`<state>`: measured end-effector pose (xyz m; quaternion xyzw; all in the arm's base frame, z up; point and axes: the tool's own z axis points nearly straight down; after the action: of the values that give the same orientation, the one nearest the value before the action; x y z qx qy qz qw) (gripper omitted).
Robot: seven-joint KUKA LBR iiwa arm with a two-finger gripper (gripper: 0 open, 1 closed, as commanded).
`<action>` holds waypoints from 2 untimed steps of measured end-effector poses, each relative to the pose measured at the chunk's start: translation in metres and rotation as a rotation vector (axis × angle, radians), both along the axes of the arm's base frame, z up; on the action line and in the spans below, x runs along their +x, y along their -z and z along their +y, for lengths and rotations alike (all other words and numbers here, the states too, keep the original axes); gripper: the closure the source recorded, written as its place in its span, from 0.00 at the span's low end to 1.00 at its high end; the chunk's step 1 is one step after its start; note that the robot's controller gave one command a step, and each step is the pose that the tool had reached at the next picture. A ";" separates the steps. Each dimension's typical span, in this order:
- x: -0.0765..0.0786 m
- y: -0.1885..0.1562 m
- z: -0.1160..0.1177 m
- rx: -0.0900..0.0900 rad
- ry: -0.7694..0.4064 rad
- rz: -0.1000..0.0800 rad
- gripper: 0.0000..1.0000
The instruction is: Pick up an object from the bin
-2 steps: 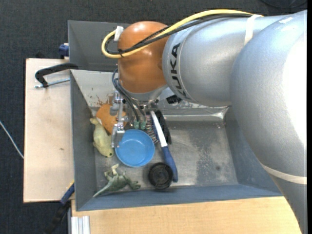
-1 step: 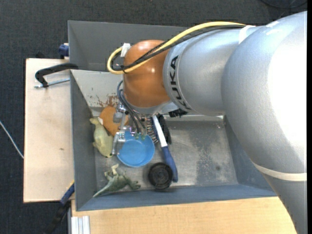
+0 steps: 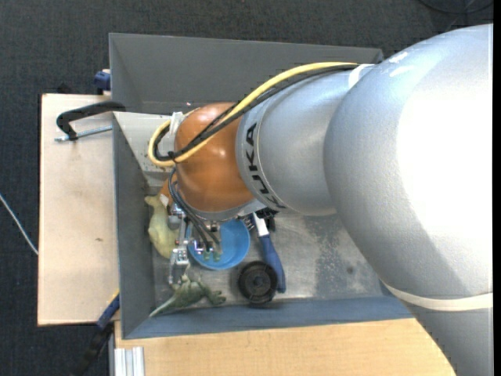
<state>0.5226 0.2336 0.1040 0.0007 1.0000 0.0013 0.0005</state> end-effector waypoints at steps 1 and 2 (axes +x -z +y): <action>-0.009 0.026 -0.022 0.012 0.131 -0.018 0.00; -0.011 0.029 -0.025 0.007 0.129 -0.014 1.00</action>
Offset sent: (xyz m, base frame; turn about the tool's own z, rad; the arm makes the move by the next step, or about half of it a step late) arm -0.0157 -0.0278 -0.0340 0.1296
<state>0.5118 0.2089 0.0755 0.0649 0.9979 0.0047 0.0075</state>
